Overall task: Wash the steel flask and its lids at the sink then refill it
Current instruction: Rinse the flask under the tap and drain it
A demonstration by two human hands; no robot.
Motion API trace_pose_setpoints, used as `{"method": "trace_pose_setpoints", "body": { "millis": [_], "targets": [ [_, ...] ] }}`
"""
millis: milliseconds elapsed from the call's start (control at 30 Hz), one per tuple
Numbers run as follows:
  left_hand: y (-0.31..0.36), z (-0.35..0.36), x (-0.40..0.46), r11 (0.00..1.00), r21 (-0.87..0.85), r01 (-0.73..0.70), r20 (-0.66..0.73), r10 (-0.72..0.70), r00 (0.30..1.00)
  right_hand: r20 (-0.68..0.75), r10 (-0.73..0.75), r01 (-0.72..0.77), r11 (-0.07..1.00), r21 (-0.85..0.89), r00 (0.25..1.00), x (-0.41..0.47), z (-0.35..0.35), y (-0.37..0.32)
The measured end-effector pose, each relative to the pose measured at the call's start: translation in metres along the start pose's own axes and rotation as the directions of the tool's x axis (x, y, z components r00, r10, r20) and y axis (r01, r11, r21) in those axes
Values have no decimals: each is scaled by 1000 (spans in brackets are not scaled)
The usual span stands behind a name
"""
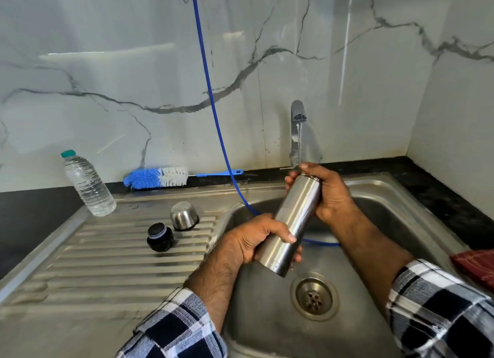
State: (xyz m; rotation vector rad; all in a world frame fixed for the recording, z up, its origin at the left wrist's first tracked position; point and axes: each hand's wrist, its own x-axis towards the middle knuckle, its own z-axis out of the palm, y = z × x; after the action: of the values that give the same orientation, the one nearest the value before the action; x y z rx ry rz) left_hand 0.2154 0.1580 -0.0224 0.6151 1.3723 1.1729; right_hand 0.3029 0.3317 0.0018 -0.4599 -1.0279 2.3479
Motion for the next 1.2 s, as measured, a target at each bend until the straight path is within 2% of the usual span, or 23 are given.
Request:
{"method": "trace_pose_setpoints", "body": {
  "millis": [67, 133, 200, 267, 300, 333, 367, 433, 500, 533, 567, 600, 633, 667, 700, 733, 767, 800, 967, 1033, 1100, 1133, 1200],
  "targets": [
    [8, 14, 3, 948, 317, 3, -261, 84, 962, -130, 25, -34, 997, -66, 991, 1, 2, 0],
    [10, 31, 5, 658, 742, 129, -428, 316, 846, -320, -14, -56, 976, -209, 947, 3, 3, 3],
    [11, 44, 2, 405, 881, 244, -436, 495, 751, -476, -136, -23, 949, -314, 869, 1, 6, 8],
    [11, 46, 1, 366, 898, 244, -416, 525, 742, -524, -186, 21, 952, -305, 831, -3, 9, 10],
    [12, 44, 0, 400, 889, 222, -412, 488, 770, -506, -162, 19, 961, -276, 847, -7, 11, 7],
    [14, 39, 0, 506, 845, 174, -419, 422, 804, -459, -122, 12, 972, -234, 880, -10, 10, 3],
    [15, 35, -2, 676, 729, 109, -420, 315, 851, -375, -66, -2, 984, -178, 925, -15, 11, -2],
    [15, 31, -11, 956, 292, 16, -245, 58, 968, -185, 30, -40, 998, -50, 982, -22, 11, -9],
    [15, 28, -20, 998, 20, 57, -6, -57, 998, -87, 35, -33, 999, 30, 996, -21, 11, -11],
    [16, 27, -23, 998, -17, 67, 34, -67, 997, -87, 29, -28, 999, 22, 996, -19, 12, -11],
    [17, 28, -23, 998, -9, 68, 9, -68, 998, -108, 27, -29, 999, -16, 994, -17, 13, -9],
    [19, 29, -23, 994, 99, 53, -107, -42, 993, -155, 23, -38, 995, -92, 988, -16, 15, -8],
    [21, 31, -22, 941, 334, 57, -272, 38, 962, -241, -1, -51, 977, -208, 971, -14, 16, -6],
    [23, 32, -20, 753, 644, 136, -398, 178, 900, -338, -48, -65, 947, -314, 940, -12, 16, -4],
    [23, 33, -18, 475, 846, 241, -435, 356, 827, -425, -106, -73, 920, -384, 899, -10, 14, -4],
    [24, 35, -17, 250, 917, 311, -398, 502, 768, -482, -147, -71, 912, -405, 864, -8, 13, -4],
    [24, 40, -15, 141, 929, 341, -356, 582, 731, -511, -169, -59, 915, -400, 843, -7, 11, -5],
    [23, 43, -13, 124, 932, 341, -343, 607, 717, -523, -170, -53, 921, -385, 835, -7, 10, -7],
    [23, 42, -12, 221, 929, 299, -371, 591, 716, -453, -70, -56, 964, -258, 889, -11, 8, -2],
    [20, 36, -14, 420, 887, 194, -399, 481, 781, -389, -70, -5, 982, -188, 918, -10, 4, -5],
    [18, 27, -17, 781, 624, 36, -389, 270, 881, -320, -108, 80, 992, -100, 941, -8, -1, -16],
    [18, 24, -21, 898, 440, 9, -343, 159, 926, -302, -127, 117, 992, -50, 945, -8, -5, -22],
    [19, 20, -25, 981, 193, 4, -276, 51, 960, -310, -132, 146, 989, 23, 942, -10, -8, -28]
  ]
}}
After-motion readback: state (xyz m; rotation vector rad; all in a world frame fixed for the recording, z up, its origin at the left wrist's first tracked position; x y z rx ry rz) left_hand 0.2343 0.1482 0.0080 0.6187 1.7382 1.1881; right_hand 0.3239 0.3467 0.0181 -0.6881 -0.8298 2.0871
